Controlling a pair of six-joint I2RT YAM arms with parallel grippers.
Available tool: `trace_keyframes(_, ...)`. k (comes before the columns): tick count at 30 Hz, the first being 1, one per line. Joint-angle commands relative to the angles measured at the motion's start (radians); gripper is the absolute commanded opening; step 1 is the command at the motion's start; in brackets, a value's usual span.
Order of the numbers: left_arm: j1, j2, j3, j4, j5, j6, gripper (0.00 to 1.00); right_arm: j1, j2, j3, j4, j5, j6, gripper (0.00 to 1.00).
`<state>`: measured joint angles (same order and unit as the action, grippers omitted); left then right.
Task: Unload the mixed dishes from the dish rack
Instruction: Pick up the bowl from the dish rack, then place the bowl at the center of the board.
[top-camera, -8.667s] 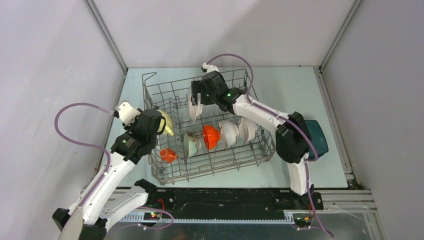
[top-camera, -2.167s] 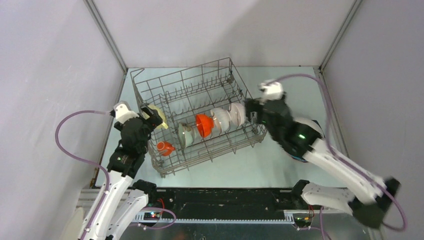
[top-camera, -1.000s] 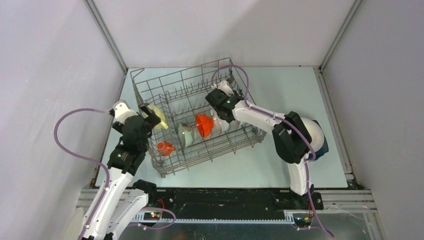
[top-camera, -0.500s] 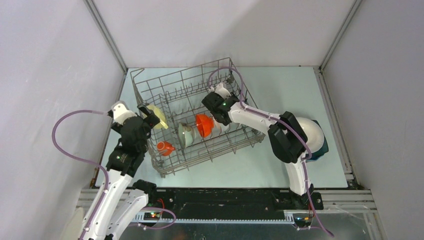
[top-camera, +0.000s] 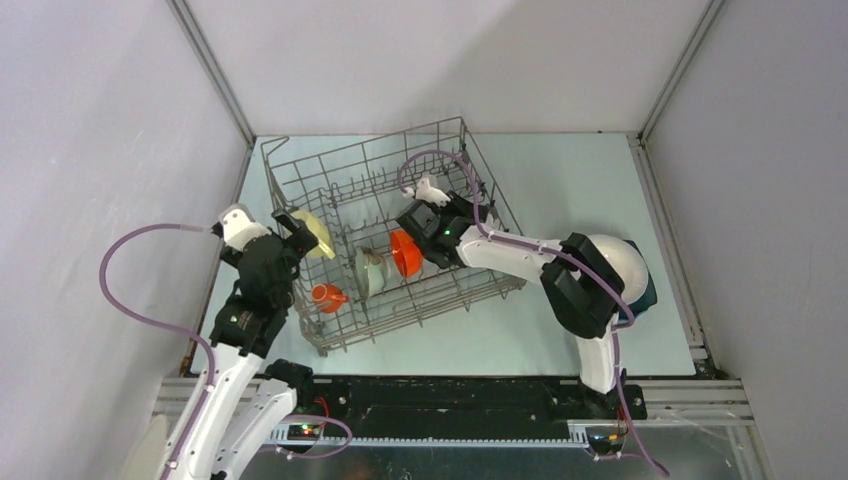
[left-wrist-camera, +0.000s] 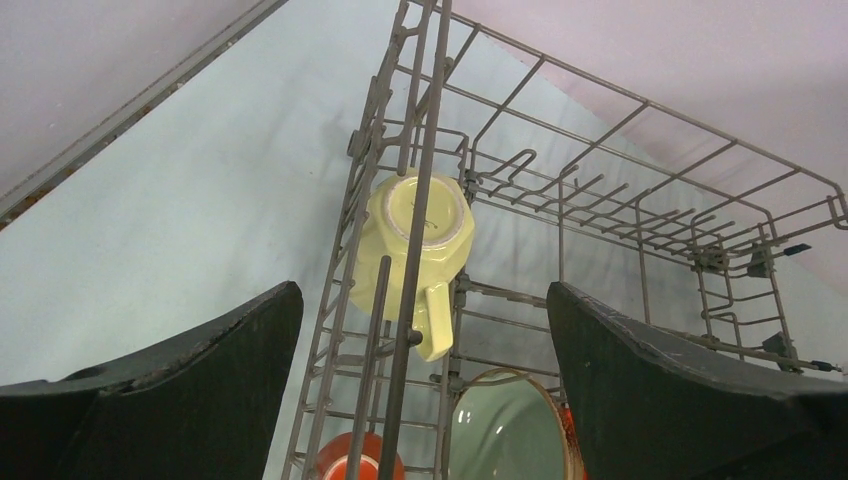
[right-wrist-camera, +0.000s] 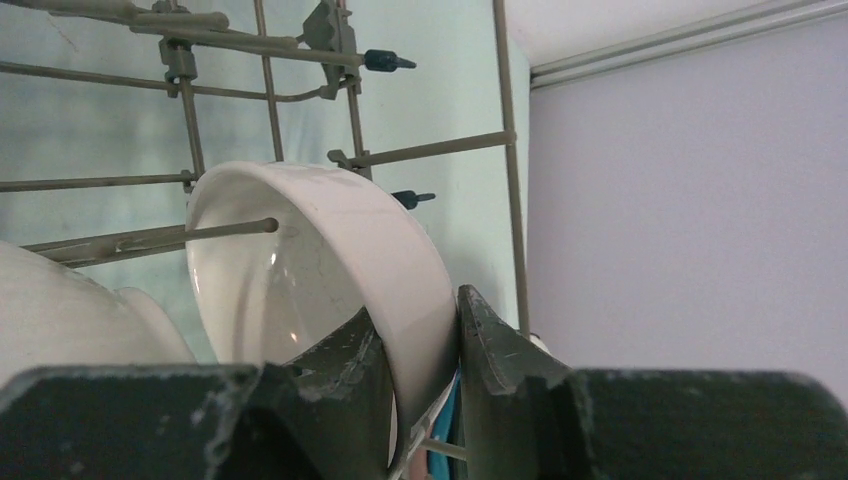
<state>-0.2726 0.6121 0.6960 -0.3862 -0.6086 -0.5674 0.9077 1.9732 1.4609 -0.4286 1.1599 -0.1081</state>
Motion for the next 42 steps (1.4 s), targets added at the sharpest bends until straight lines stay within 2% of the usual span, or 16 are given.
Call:
trace_keyframes(1, 0.004, -0.015, 0.027, -0.001, -0.023, -0.003, 1.0, 0.047, -0.193, 0.036, 0.231, 0.1, -0.076, 0.0)
trace_keyframes(10, 0.004, 0.001, 0.031, 0.001, -0.021, -0.004, 1.0, 0.036, -0.321, -0.05, 0.295, 0.059, -0.03, 0.0)
trace_keyframes(13, 0.004, 0.007, 0.035, -0.004, -0.022, -0.004, 1.0, 0.009, -0.373, -0.061, 0.255, 0.031, 0.059, 0.0)
trace_keyframes(15, 0.004, 0.008, 0.034, -0.004, -0.026, -0.006, 1.0, -0.031, -0.419, -0.069, 0.182, -0.058, 0.16, 0.0)
trace_keyframes(16, 0.004, 0.008, 0.032, 0.0, -0.025, -0.005, 1.0, -0.05, -0.454, -0.076, 0.129, -0.158, 0.201, 0.0)
trace_keyframes(17, 0.004, 0.008, 0.031, 0.002, -0.025, -0.005, 1.0, -0.096, -0.474, -0.082, 0.101, -0.211, 0.286, 0.0)
trace_keyframes(18, 0.004, 0.011, 0.032, 0.002, -0.024, -0.005, 1.0, -0.119, -0.518, -0.103, 0.067, -0.331, 0.358, 0.0)
trace_keyframes(22, 0.004, 0.017, 0.034, 0.001, -0.025, -0.006, 1.0, -0.303, -0.658, -0.225, 0.073, -0.651, 0.524, 0.0)
trace_keyframes(27, 0.004, 0.034, 0.039, 0.005, -0.022, -0.004, 1.0, -0.575, -0.806, -0.405, 0.142, -0.941, 0.666, 0.0)
trace_keyframes(30, 0.004, 0.044, 0.043, 0.004, -0.017, -0.004, 1.0, -0.7, -0.878, -0.464, 0.144, -1.005, 0.731, 0.0)
trace_keyframes(35, 0.004, 0.048, 0.044, 0.003, -0.013, -0.003, 1.0, -0.808, -0.92, -0.562, 0.137, -1.044, 0.765, 0.0)
trace_keyframes(39, 0.004, 0.054, 0.036, 0.022, 0.001, 0.0, 1.0, -0.925, -0.846, -0.577, 0.211, -1.155, 0.763, 0.0)
trace_keyframes(42, 0.004, 0.067, 0.05, 0.007, 0.006, 0.001, 1.0, -0.96, -0.748, -0.561, 0.252, -1.223, 0.777, 0.0)
